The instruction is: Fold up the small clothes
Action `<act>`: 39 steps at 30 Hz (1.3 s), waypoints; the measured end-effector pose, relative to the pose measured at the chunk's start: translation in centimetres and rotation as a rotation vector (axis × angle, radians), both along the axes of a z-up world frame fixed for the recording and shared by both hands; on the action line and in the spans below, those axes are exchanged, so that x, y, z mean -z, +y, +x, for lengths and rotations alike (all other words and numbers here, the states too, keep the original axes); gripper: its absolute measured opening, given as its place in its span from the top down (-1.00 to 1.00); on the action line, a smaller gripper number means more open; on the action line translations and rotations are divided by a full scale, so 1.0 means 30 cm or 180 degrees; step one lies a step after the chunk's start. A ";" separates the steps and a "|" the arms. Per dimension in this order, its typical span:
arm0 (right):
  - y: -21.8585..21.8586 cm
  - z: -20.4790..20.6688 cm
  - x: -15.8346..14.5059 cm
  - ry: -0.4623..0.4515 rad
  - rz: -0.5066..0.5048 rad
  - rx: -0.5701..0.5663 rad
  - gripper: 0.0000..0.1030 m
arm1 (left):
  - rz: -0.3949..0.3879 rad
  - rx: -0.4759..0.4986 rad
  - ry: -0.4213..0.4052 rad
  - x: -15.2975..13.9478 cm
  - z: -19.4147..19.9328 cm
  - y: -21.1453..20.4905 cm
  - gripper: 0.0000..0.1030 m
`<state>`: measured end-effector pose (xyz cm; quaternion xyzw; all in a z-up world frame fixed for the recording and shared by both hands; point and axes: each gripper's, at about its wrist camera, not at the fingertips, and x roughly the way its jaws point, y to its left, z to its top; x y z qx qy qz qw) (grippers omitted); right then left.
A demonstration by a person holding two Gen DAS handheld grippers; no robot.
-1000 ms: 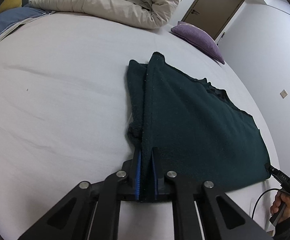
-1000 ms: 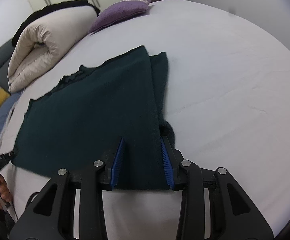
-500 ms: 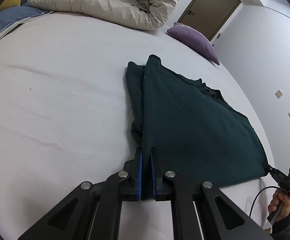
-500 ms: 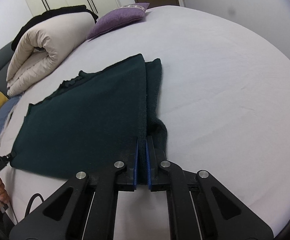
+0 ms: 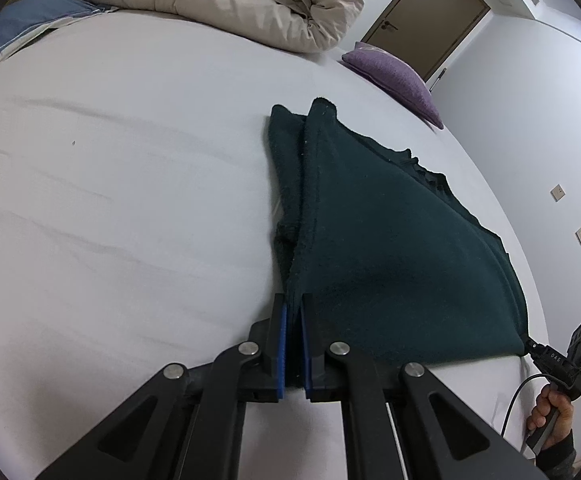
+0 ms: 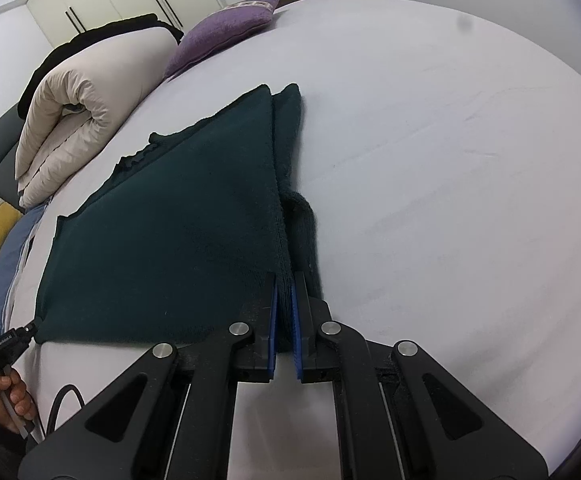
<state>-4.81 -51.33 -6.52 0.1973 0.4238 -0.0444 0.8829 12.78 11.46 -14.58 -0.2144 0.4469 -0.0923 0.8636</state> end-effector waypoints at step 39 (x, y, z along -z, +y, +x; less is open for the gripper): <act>0.108 0.053 -0.232 -0.0363 -0.0067 -0.0070 0.35 | 0.0666 0.0083 -0.0608 -0.282 0.142 -0.111 0.34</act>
